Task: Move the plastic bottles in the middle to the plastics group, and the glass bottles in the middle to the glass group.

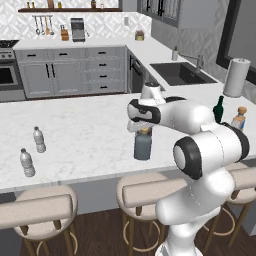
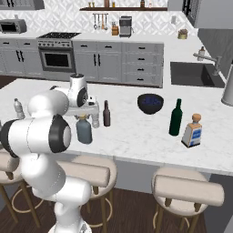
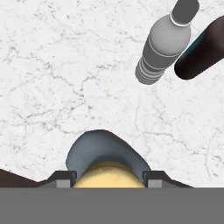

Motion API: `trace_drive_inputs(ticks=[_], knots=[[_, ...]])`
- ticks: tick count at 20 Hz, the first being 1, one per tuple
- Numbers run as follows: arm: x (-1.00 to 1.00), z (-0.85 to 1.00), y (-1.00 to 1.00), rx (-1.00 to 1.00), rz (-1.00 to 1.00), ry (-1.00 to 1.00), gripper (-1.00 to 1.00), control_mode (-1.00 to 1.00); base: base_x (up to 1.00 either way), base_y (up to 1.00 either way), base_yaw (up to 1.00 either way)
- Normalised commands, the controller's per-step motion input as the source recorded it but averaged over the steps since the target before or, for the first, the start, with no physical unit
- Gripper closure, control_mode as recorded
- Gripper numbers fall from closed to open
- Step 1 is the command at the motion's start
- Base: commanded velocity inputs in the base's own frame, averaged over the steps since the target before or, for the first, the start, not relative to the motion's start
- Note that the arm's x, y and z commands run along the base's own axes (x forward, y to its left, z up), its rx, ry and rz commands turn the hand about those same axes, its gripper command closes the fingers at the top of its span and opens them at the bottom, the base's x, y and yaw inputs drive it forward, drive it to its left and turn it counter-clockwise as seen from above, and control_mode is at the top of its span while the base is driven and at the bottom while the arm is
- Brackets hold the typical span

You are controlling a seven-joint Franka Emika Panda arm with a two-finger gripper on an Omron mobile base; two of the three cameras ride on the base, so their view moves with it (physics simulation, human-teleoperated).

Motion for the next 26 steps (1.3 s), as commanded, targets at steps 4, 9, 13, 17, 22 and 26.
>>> trace_drive_inputs(ticks=[4,9,13,17,22,26], knots=[[-0.42,0.22,-0.47,0.15,0.0,-0.11,1.0,-1.0,0.0,0.0,0.0],[-0.61,0.51,-0.88,0.21,-0.01,-0.07,1.0,-1.0,0.0,0.0,0.0],[-0.45,0.43,-0.85,0.08,-0.02,0.0,1.0,-1.0,0.0,0.0,0.0],[-0.23,0.24,-0.75,0.0,-0.03,0.0,1.0,-1.0,0.0,0.0,0.0],[-0.04,0.13,-0.74,0.0,-0.06,0.0,1.0,-1.0,0.0,0.0,0.0],[0.0,0.09,-0.73,-0.02,-0.05,-0.04,1.0,-1.0,0.0,0.0,0.0]])
